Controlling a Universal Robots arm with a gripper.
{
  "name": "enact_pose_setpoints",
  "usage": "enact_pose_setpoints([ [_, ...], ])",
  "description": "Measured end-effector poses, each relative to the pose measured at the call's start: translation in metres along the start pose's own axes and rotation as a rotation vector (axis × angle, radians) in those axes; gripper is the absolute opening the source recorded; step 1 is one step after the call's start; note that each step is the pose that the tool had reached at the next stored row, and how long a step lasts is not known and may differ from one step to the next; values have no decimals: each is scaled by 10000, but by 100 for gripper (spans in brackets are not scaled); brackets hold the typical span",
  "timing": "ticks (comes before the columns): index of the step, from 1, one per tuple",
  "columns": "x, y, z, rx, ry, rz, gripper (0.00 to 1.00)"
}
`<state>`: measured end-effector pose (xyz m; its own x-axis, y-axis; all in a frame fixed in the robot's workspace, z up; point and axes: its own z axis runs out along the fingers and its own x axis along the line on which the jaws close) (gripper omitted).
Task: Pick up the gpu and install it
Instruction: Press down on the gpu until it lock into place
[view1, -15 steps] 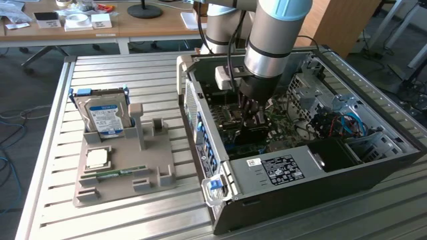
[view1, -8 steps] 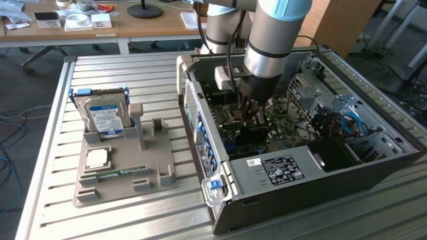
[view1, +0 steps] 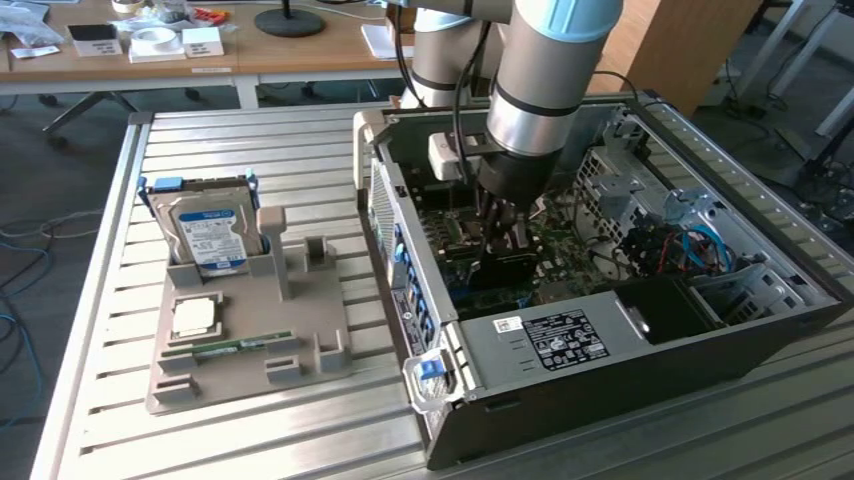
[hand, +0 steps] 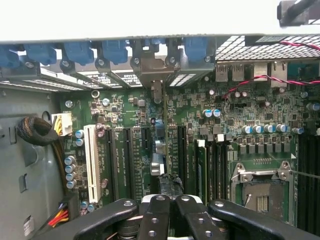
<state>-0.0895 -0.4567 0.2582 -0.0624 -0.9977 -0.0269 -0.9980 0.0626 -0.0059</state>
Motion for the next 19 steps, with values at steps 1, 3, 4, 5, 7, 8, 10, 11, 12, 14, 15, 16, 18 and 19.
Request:
enact_pose_setpoints([
  [1, 0, 1, 0, 0, -1, 1, 11],
  [3, 0, 0, 1, 0, -2, 1, 11],
  [4, 0, 1, 1, 0, -1, 1, 11],
  [5, 0, 1, 1, 0, 0, 1, 11],
  [7, 0, 1, 1, 0, 0, 1, 11],
  [8, 0, 0, 2, 0, -1, 1, 11],
  [10, 0, 1, 2, 1, -2, 1, 11],
  [11, 0, 0, 2, 1, -2, 1, 11],
  [12, 0, 1, 2, 1, -2, 1, 11],
  [14, -1, 0, -2, 2, -3, 1, 11],
  [15, -1, 0, -9, 4, -8, 1, 11],
  [16, -2, 0, -18, 8, -13, 2, 11],
  [18, -2, 1, -52, 7, 2, 3, 11],
  [19, -2, 0, -77, 3, 22, 1, 11],
])
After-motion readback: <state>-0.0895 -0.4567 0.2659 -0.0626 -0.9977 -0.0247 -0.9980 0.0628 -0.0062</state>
